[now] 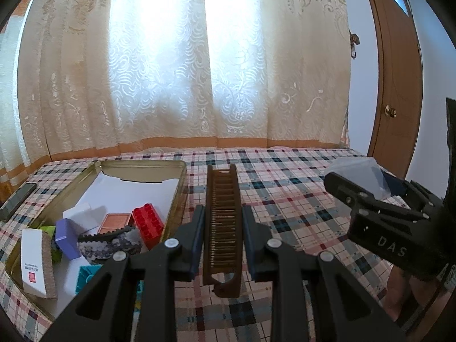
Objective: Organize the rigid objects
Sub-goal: 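Lift the brown comb and clear box and carry both toward the tin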
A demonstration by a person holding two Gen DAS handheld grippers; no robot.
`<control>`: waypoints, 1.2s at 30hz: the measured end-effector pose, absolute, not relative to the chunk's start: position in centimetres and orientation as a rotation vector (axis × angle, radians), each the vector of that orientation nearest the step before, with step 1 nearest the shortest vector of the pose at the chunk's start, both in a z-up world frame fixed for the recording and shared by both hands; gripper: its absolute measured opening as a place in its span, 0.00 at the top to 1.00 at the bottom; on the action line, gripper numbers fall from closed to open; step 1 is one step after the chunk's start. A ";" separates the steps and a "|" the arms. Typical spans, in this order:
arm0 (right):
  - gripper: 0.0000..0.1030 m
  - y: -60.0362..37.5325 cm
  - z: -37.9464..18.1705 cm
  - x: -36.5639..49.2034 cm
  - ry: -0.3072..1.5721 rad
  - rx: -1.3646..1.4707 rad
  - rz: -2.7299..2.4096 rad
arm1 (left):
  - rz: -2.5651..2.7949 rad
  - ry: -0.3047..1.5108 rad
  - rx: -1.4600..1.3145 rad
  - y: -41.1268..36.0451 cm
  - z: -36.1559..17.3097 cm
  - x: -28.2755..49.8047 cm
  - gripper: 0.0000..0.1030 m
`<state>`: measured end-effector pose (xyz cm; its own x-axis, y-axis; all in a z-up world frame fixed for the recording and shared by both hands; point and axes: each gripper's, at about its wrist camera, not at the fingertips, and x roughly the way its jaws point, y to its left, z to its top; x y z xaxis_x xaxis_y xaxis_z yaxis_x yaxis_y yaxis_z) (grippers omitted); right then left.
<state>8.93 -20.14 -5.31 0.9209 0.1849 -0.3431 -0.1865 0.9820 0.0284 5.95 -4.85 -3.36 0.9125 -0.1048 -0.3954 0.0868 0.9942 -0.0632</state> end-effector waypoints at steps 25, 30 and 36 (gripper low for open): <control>0.19 -18.4 -5.3 7.3 0.322 -0.011 0.238 | -0.076 0.357 -0.066 -3.3 -3.1 4.2 0.77; 0.19 -18.2 -5.3 7.2 0.320 -0.012 0.243 | -0.074 0.351 -0.073 -2.9 -3.1 3.9 0.77; 0.19 -17.9 -5.3 6.8 0.314 -0.011 0.249 | -0.069 0.334 -0.071 -2.5 -3.0 3.3 0.77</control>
<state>6.85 -17.91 -5.32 0.9206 0.2412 -0.3071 -0.2445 0.9692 0.0281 3.33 -2.53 -3.04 0.9425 -0.0791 -0.3246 0.0557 0.9952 -0.0807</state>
